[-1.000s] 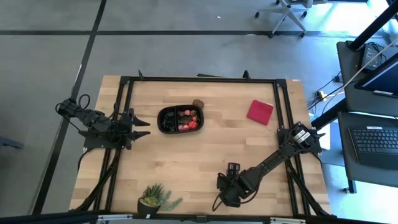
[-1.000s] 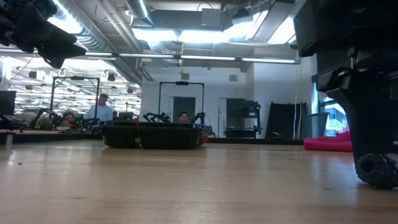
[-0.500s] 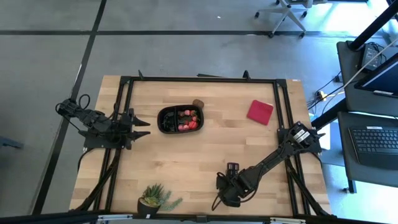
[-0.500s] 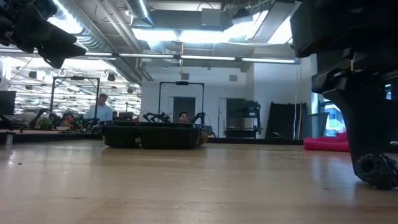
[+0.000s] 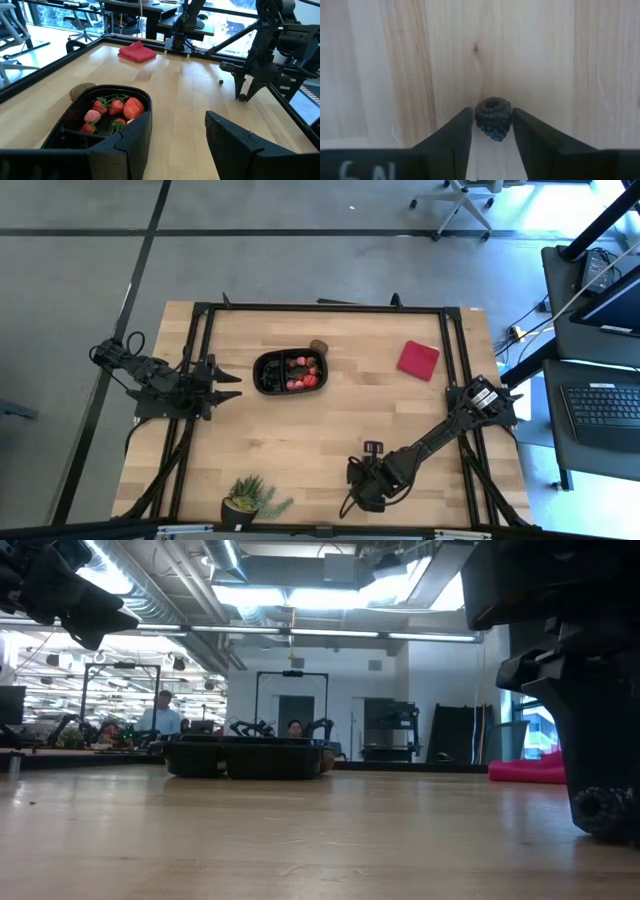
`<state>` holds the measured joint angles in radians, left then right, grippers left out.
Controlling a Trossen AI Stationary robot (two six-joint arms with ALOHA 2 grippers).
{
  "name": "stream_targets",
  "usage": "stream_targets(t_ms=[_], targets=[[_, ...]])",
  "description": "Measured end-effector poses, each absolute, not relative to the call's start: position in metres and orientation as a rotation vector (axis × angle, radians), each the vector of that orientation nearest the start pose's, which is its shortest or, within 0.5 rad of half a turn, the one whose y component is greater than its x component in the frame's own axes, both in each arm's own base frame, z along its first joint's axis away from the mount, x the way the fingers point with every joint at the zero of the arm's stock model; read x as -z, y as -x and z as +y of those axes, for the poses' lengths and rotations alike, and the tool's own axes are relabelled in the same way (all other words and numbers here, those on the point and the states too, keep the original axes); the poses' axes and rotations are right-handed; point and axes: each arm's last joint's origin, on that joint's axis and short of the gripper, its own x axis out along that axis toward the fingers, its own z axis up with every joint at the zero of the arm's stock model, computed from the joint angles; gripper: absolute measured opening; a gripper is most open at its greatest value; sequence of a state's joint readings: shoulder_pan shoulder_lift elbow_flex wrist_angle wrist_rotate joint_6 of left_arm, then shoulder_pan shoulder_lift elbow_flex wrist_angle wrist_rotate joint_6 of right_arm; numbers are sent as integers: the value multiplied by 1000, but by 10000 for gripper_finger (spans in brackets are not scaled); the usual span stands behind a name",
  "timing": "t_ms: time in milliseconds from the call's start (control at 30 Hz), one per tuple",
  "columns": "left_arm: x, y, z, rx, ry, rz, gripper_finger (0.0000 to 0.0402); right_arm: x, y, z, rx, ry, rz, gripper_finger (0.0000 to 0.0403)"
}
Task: Pick and placing Produce into tupperware
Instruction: Put the blackberry into the black bin
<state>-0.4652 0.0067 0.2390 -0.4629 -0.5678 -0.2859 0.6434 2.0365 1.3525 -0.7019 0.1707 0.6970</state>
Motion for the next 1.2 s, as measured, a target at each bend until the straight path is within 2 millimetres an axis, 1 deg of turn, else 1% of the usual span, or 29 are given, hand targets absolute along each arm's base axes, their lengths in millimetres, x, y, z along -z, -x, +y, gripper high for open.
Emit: stream_targets(t_ms=[167,333,533,667,800,1000,1067,1200], targets=[[-199,-70,-18,-130,171,184,179,-136,-310,226,67,-35,1322,124],[-199,-70,-18,-130,171,184,179,-136,-310,226,67,-34,1323,92],[-199,-70,-18,-130,171,184,179,-136,-312,223,72,-39,1325,90],[-199,-70,-18,-130,171,184,179,-136,-319,213,80,-41,1329,90],[-199,-70,-18,-130,171,184,179,-140,-334,194,92,24,1303,92],[-199,-70,-18,-130,171,184,179,-159,-377,149,117,195,1142,94],[-199,-70,-18,-129,170,185,179,-168,-397,131,97,216,1044,94],[-199,-70,-18,-130,170,184,179,-187,-434,87,80,205,798,95]])
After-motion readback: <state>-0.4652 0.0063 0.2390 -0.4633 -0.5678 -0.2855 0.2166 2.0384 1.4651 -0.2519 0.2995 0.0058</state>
